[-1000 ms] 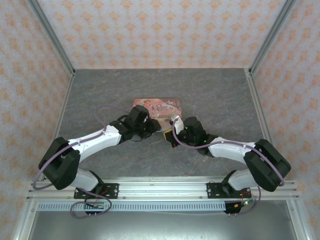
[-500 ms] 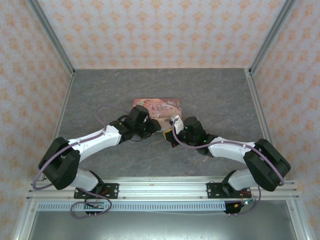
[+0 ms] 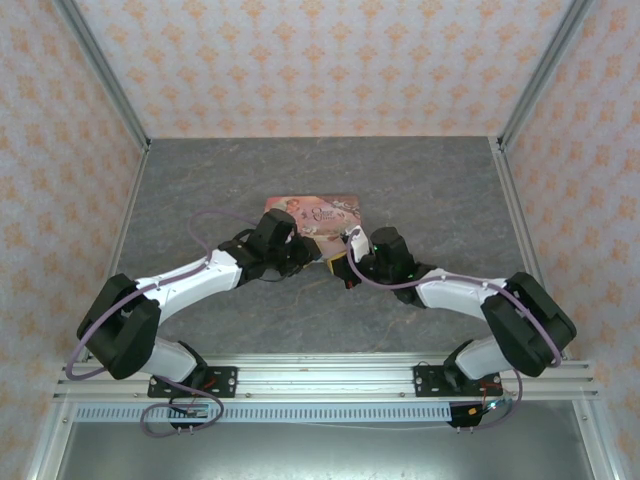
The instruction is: Unlock the padlock with the key
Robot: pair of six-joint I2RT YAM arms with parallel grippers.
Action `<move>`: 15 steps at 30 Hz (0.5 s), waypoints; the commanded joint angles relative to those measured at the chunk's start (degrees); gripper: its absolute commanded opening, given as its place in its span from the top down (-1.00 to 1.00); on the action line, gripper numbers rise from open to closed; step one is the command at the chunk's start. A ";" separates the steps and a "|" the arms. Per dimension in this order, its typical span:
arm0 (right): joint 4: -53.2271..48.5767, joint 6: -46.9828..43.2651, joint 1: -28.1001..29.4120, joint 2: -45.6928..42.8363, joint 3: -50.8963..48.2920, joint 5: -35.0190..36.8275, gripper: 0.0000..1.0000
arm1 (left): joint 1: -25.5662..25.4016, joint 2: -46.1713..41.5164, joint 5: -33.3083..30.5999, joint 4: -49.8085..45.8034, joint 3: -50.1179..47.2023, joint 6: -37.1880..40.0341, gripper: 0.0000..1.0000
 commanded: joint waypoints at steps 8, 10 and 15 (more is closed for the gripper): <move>7.41 2.31 -0.71 3.12 2.64 -2.46 1.00 | -0.11 -1.84 3.37 3.47 1.27 -0.71 0.52; 7.98 2.67 -0.72 3.42 2.75 -2.76 1.00 | -0.11 -1.73 3.43 3.62 1.21 -0.79 0.52; 8.75 3.13 -0.82 3.74 2.99 -2.88 1.00 | -0.11 -1.40 3.78 4.15 1.18 -1.02 0.52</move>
